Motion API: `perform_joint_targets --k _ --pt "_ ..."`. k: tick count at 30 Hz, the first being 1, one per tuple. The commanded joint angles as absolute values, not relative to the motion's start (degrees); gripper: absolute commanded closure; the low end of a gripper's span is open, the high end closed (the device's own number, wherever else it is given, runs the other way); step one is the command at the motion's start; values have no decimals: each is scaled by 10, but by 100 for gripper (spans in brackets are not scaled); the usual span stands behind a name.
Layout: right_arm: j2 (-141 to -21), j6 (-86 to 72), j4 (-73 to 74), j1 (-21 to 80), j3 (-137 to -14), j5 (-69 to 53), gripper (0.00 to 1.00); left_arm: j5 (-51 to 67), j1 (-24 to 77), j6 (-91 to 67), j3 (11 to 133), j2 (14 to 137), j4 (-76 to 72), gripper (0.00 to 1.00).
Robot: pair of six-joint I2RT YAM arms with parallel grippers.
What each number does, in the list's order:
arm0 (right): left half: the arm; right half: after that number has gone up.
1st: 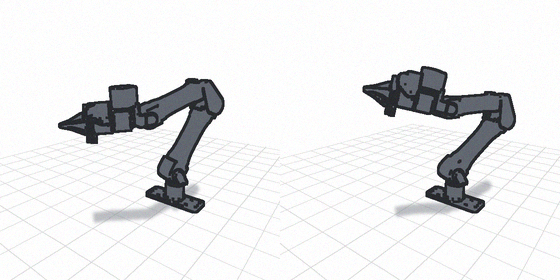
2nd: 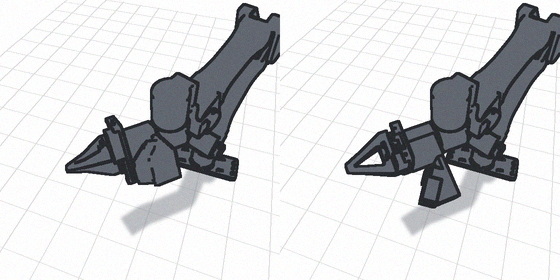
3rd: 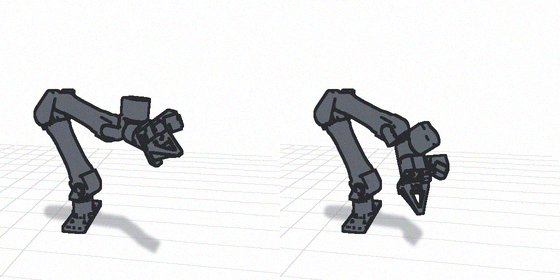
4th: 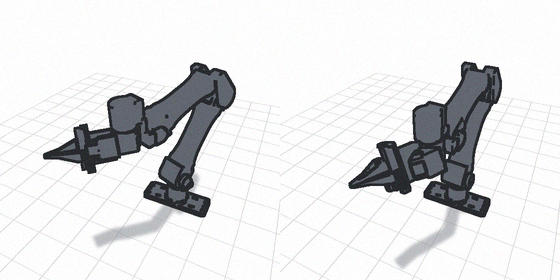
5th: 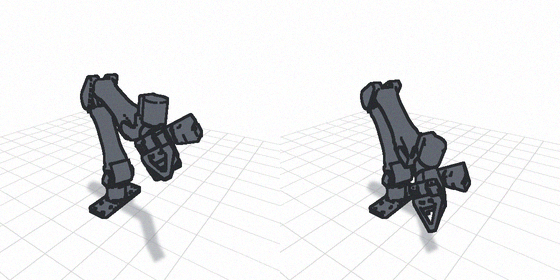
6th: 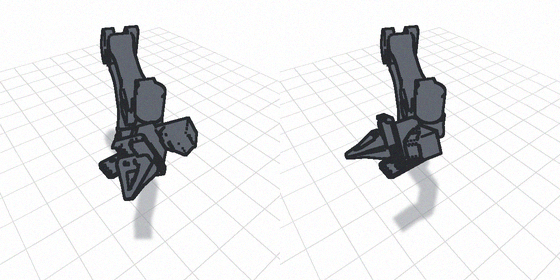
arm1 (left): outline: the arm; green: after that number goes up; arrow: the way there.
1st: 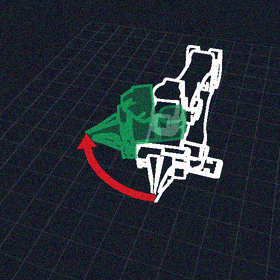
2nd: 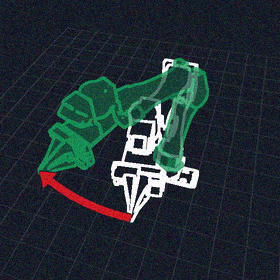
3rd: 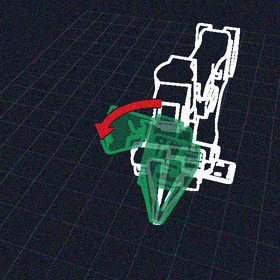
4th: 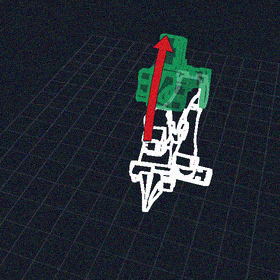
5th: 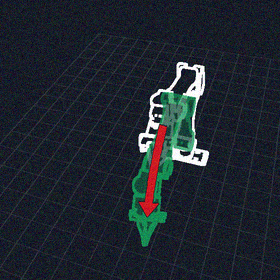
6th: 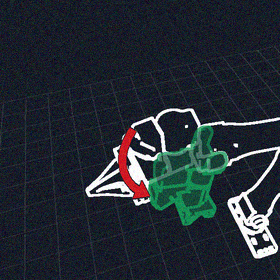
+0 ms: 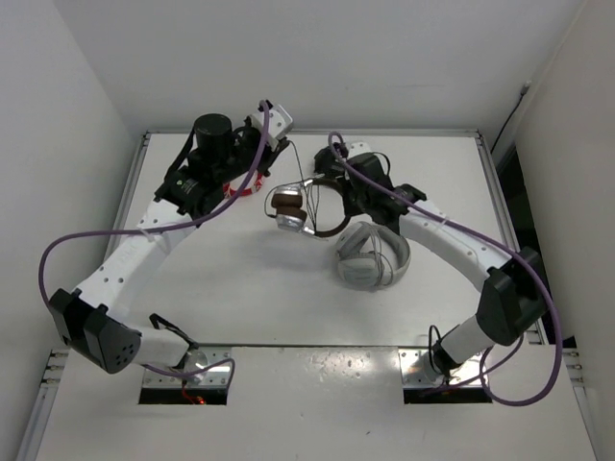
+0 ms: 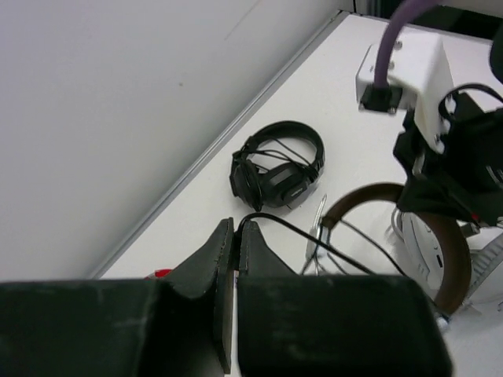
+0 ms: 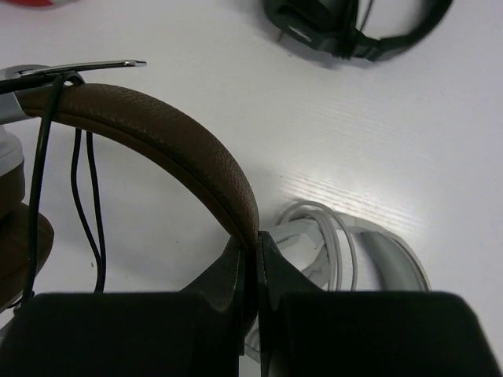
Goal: Wrap the headphones
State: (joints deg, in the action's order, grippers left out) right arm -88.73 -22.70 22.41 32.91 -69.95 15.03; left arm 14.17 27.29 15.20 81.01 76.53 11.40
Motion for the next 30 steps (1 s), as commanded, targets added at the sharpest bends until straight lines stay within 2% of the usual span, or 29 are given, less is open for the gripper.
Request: perform_joint_targets --k 1,8,12,30 --pt "-842 -149 148 360 -697 156 100 149 264 171 838 773 74 100" --pt "-814 -67 106 408 -668 139 100 207 247 184 826 797 68 100" --pt "-797 -18 72 427 -650 167 100 292 207 135 833 828 62 100" --pt "-780 16 35 443 -642 177 100 515 140 22 876 962 114 100"
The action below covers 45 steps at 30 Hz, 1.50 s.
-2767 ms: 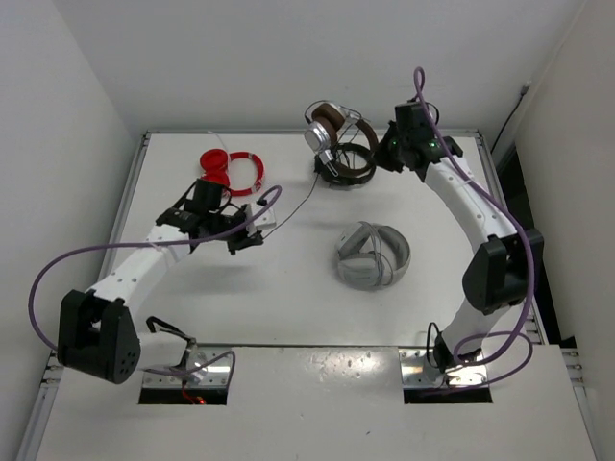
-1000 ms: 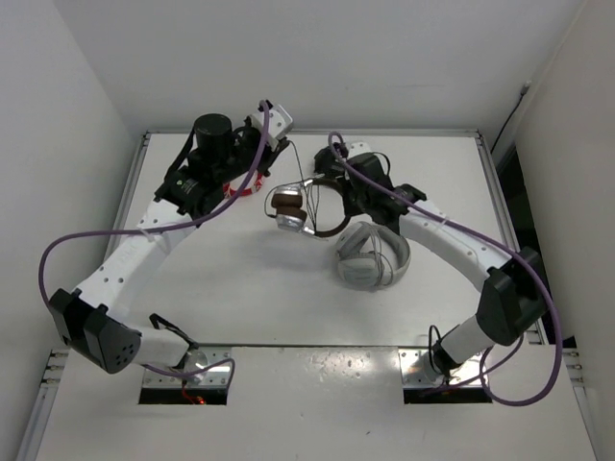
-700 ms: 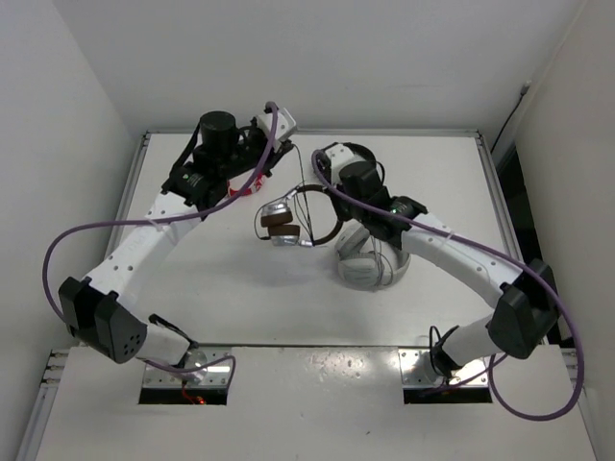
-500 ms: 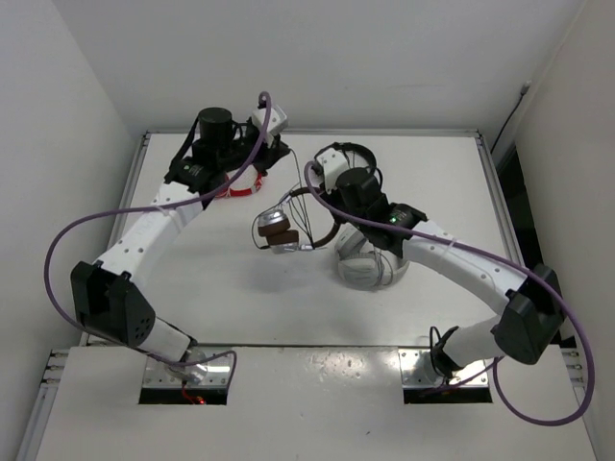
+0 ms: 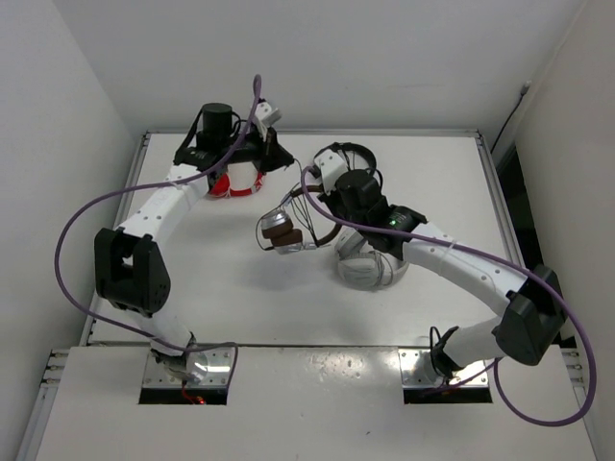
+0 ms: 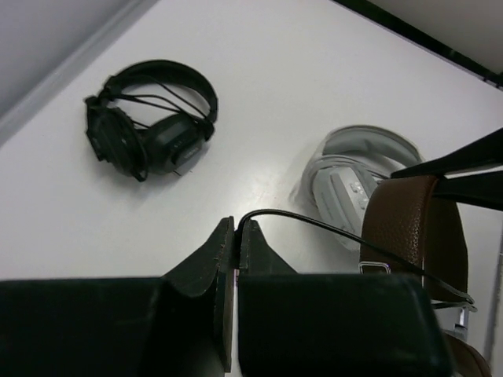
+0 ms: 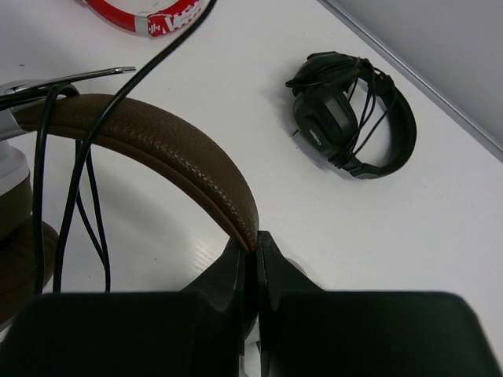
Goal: Wrap the headphones
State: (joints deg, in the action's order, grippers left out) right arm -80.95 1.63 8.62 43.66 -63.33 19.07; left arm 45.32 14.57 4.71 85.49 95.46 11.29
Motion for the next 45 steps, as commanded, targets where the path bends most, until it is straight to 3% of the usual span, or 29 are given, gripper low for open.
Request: perform_joint_targets --k 1,7,18,27,32,36,45 --pt "-780 16 35 443 -648 177 100 525 140 22 876 970 119 100" --pt "-780 16 10 443 -640 165 100 588 129 21 858 985 158 100" --pt "-803 -36 20 419 -680 200 100 721 3 53 749 933 239 100" --pt "-913 -212 104 384 -773 9 100 795 -16 126 708 967 366 100" --pt "-975 -245 119 401 -825 21 100 803 -26 244 700 1022 476 100" --pt "-1041 -280 132 401 -865 21 100 844 -45 500 724 1139 747 100" --pt "-1140 -275 108 401 -883 76 100 850 -103 532 741 1240 748 100"
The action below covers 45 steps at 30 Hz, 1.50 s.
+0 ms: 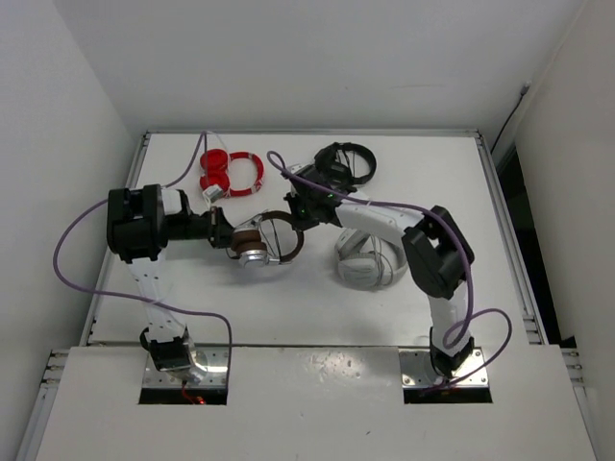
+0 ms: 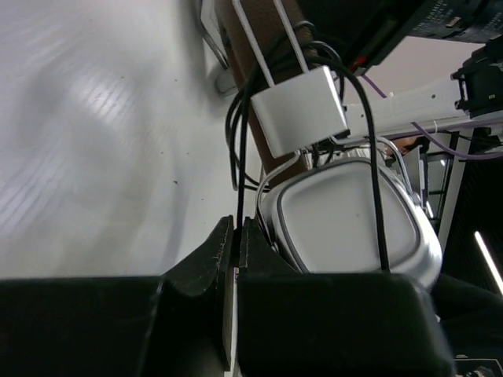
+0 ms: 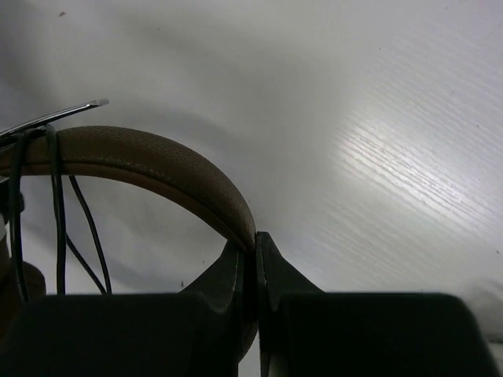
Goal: Wrap the headphones
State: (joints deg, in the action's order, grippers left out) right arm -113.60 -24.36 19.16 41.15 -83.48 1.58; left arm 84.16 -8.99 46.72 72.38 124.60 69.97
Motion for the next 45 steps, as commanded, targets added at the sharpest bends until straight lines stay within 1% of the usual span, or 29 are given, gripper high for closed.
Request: perform_joint_targets --k 1,5,7,8,10,13,15,17,18,19,20,21,22,24,26,28,32,34,36,38,39,40,41,42,43,44,45 --pt "-1159 -275 108 401 -883 76 100 845 -103 538 741 1249 748 100" --pt "-1204 -275 115 401 -913 106 100 826 -103 557 736 1254 748 100" --pt "-1230 -270 115 401 -928 121 100 816 -103 570 736 1261 748 94" --pt "-1247 -270 115 406 -933 127 100 807 -103 576 736 1269 748 89" --pt "-1261 -265 115 406 -942 135 100 787 -103 584 736 1278 748 86" --pt "-1280 -259 115 411 -955 143 100 770 -103 576 736 1297 728 79" --pt "-1287 -254 115 417 -955 156 100 760 -103 537 730 1303 688 70" --pt "-1292 -248 115 417 -955 156 100 733 -103 493 723 1303 625 64" --pt "-1292 -248 115 417 -955 162 100 727 -109 478 712 1297 599 56" --pt "-1292 -248 115 417 -950 162 100 703 -109 407 695 1282 558 52" --pt "-1292 -248 115 417 -950 162 100 687 -109 371 687 1271 519 51" --pt "-1292 -248 115 417 -950 162 100 670 -114 338 679 1259 449 49" --pt "-1287 -248 115 417 -945 162 100 654 -114 284 672 1246 418 48" --pt "-1287 -248 115 411 -945 167 100 607 -121 239 666 1218 352 44" --pt "-1287 -248 115 411 -940 167 100 572 -134 205 673 1213 332 44" --pt "-1281 -248 115 411 -933 167 97 548 -147 177 678 1208 306 43" --pt "-1269 -248 110 406 -927 162 97 485 -165 150 673 1173 261 40" --pt "-1269 -248 110 406 -927 162 97 477 -178 143 673 1161 253 39" --pt "-1269 -248 110 406 -927 162 95 467 -195 143 667 1154 253 39" --pt "-1269 -248 110 406 -927 149 91 447 -206 143 667 1146 253 38" --pt "-1269 -248 110 406 -927 149 85 446 -215 148 661 1137 253 38" --pt "-1269 -248 110 406 -927 142 76 446 -224 149 646 1122 246 38" --pt "-1269 -248 110 406 -927 133 76 446 -224 149 646 1121 246 38" --pt "-1264 -248 110 406 -927 127 67 446 -224 149 633 1102 240 38" --pt "-1259 -248 110 406 -927 122 62 441 -229 155 625 1090 240 38" --pt "-1259 -241 110 406 -927 112 53 441 -229 156 608 1064 223 36" --pt "-1249 -241 110 406 -921 99 48 441 -229 156 600 1050 216 36"
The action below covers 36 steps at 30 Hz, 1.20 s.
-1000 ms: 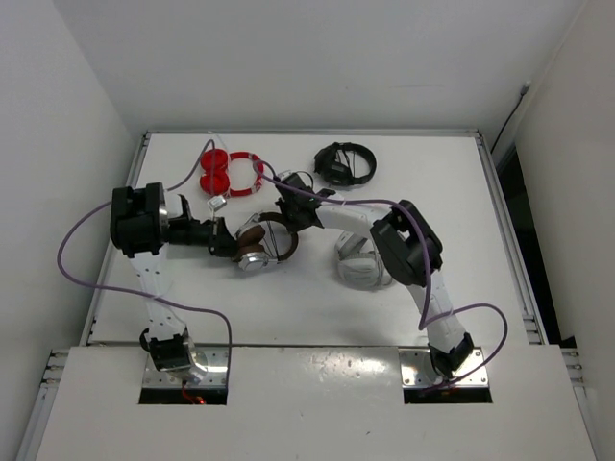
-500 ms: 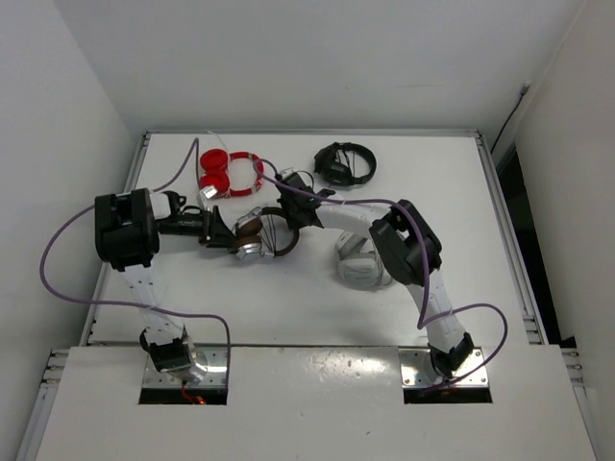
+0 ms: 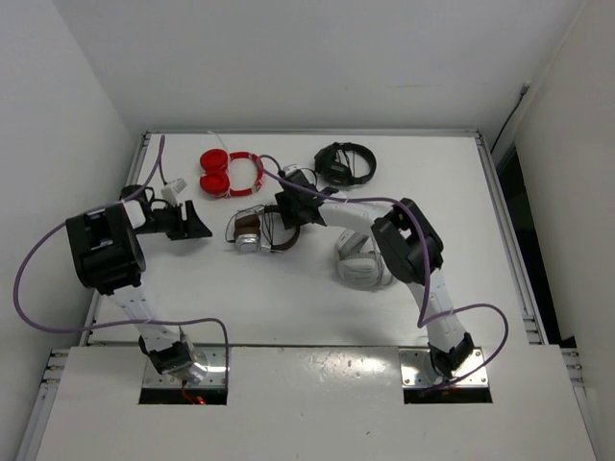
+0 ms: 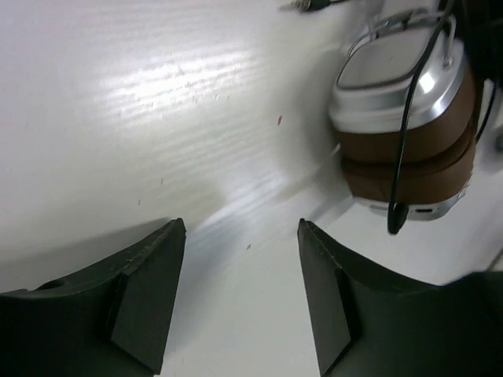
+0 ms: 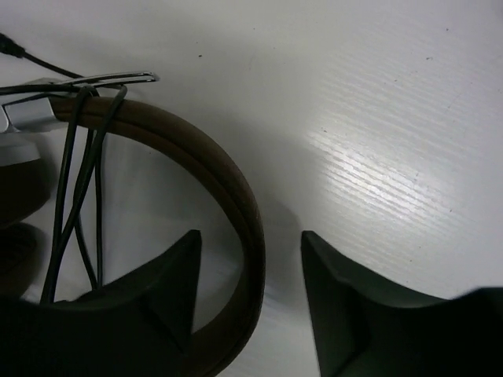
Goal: Wrap the headphones
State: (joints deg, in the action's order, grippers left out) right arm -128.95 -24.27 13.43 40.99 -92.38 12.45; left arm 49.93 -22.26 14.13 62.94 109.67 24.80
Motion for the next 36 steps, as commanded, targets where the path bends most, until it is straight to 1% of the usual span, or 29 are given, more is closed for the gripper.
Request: perform_joint_targets --k 1,2,3,4,7,9,10,11,13,14,18,20,21,22,23,25,28,32,34,36 --pt "-1241 -241 104 406 -915 92 44 434 -229 156 592 1036 209 35" --pt "-1220 -236 89 406 -898 83 39 434 -229 156 585 1024 196 31" --pt "-1209 -236 81 406 -889 67 30 426 -229 150 580 1013 196 28" --pt "-1196 -229 73 406 -871 62 26 419 -229 150 580 998 196 25" --pt "-1149 -215 56 406 -844 55 18 389 -229 150 580 969 196 21" --pt "-1111 -207 51 401 -831 50 16 369 -229 145 580 923 183 14" --pt "-1098 -196 51 401 -816 50 14 347 -229 145 574 904 178 1" --pt "-1084 -196 51 396 -808 50 14 331 -222 138 574 883 169 0" --pt "-1041 -177 51 382 -787 31 10 296 -208 133 583 834 163 0" --pt "-1028 -167 56 368 -781 -3 8 290 -207 133 590 823 171 0" --pt "-969 -114 100 324 -756 -54 1 273 -162 121 645 802 261 0" --pt "-941 -88 105 300 -740 -67 1 268 -114 145 669 795 293 0" --pt "-913 -88 111 269 -719 -72 1 258 -95 156 669 788 309 0" --pt "-899 -82 111 253 -709 -72 1 225 -58 151 669 788 309 0" --pt "-887 -82 111 238 -698 -72 1 211 -42 141 669 782 309 0" --pt "-852 -82 116 194 -672 -67 1 206 -10 113 676 782 309 0" --pt "-802 -70 121 128 -621 -83 1 240 -4 100 676 775 309 0" --pt "-745 -35 135 61 -566 -83 1 221 -4 89 665 765 309 0" --pt "-722 -35 135 13 -543 -104 1 214 2 73 660 759 309 0" --pt "-695 -29 135 -10 -515 -112 1 208 10 66 644 753 309 0"
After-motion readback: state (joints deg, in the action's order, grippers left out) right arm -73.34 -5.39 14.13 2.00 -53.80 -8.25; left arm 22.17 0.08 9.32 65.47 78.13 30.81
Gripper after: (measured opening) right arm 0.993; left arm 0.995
